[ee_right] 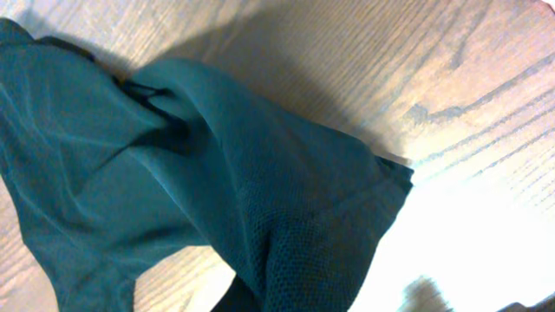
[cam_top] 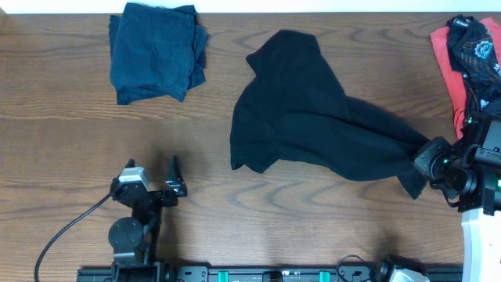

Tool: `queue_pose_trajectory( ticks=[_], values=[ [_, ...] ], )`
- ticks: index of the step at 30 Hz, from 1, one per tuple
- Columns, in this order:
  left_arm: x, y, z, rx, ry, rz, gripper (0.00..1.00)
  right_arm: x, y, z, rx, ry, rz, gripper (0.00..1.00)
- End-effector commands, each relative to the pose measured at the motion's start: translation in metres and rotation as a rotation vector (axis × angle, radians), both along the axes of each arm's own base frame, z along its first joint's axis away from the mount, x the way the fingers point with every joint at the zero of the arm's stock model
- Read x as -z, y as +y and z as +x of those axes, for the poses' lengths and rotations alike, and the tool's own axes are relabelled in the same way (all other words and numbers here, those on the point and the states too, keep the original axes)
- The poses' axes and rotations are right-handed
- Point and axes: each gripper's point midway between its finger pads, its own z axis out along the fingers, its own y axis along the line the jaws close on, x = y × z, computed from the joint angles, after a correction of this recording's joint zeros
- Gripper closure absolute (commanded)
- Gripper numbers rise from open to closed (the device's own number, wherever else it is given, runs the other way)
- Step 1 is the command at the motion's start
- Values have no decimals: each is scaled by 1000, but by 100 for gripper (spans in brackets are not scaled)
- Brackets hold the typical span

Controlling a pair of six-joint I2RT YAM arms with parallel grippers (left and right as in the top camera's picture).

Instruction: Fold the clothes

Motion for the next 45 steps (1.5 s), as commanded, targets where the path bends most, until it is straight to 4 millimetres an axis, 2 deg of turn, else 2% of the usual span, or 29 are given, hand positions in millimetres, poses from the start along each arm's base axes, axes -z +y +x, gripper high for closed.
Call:
queue_pose_trajectory(
  ticks=[1,3,8,10,12,16,20,23,26,29,31,33,36,39,43,45],
  values=[
    [-16,-49,-10,290,-59,-32,2,-5,-3,1,-19,-9,-18,99],
    [-35,-59,-15,354,-121,-31,2,-5,-2,1,-19,-10,-17,99],
    [-92,-60,-25,359,-223,-6,2,-5,-3,2,-18,-15,-18,99],
    [-113,-60,-26,359,-229,7,2,-6,-3,3,-18,-18,-19,98],
    [-125,-59,-23,358,-172,30,2,-6,-3,3,-18,-18,-19,98],
    [-128,-52,-7,328,77,65,2,-6,-3,3,-18,-17,-19,97],
    [-130,-54,7,360,357,45,2,-5,-3,2,-18,-14,-17,96],
    [-132,-68,11,445,499,-44,2,-5,-2,1,-18,-9,-16,96],
    [-134,-90,10,588,551,-130,2,-4,-2,0,-19,-7,-16,95],
    [-119,-89,17,567,616,-127,2,-4,-2,1,-19,-7,-16,93],
    [-93,-73,21,408,740,-127,2,-5,-2,1,-19,-9,-16,91],
    [-70,-64,17,323,848,-90,2,-5,-2,1,-18,-11,-17,91],
    [-41,-63,6,246,1006,-56,2,-5,-3,2,-18,-14,-17,91],
    [-23,-79,0,278,1099,-32,2,-5,-3,2,-15,-14,-16,91],
    [-15,-119,1,417,1135,-59,2,-5,-3,2,-15,-14,-15,91],
    [-9,-130,5,444,1147,-63,2,-5,-2,2,-15,-13,-15,91]
  ],
)
